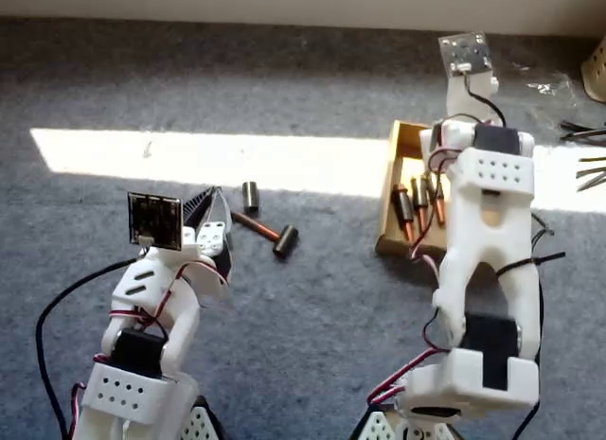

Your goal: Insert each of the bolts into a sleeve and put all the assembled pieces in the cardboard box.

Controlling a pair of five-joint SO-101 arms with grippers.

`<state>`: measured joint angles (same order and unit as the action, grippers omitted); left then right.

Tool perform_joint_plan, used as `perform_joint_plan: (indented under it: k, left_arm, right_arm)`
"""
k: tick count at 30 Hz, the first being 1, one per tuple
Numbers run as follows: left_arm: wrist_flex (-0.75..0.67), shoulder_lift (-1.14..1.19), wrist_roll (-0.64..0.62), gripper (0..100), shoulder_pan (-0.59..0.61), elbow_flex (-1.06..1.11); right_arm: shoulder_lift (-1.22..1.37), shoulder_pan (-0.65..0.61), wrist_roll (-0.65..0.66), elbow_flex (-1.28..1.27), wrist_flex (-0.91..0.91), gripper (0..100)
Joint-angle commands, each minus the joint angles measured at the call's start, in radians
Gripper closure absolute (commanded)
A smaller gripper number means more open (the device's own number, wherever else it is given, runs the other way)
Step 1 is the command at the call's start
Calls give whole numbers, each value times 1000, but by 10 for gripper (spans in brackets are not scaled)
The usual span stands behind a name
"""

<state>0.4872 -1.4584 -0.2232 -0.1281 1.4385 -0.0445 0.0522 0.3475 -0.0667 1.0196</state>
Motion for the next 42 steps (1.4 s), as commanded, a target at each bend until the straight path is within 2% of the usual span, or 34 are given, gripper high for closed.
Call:
perform_joint_plan:
  k: [1,14,23,24,29,37,42]
  left_arm:
    - [-3,-2,-2,985,56,-24]
    - [-15,-2,-5,993,289,-28]
    - [-12,-2,-6,993,305,-27]
    - [-12,-2,-6,993,305,-27]
    - [-12,-2,-6,993,321,-27]
    - [-12,-2,-9,993,392,-25]
    - [-12,-2,-9,993,421,-25]
  right_arm:
    - [-166,-68,11,-44,42,821]
    - [-568,-268,5,-314,39,821]
    - [-725,-377,-3,-469,44,821]
    - [-722,-389,-41,-484,44,822]
    - [-650,-492,-408,-512,45,822]
    - [-384,-705,-707,-432,136,822]
    - [-194,-748,-867,-219,268,822]
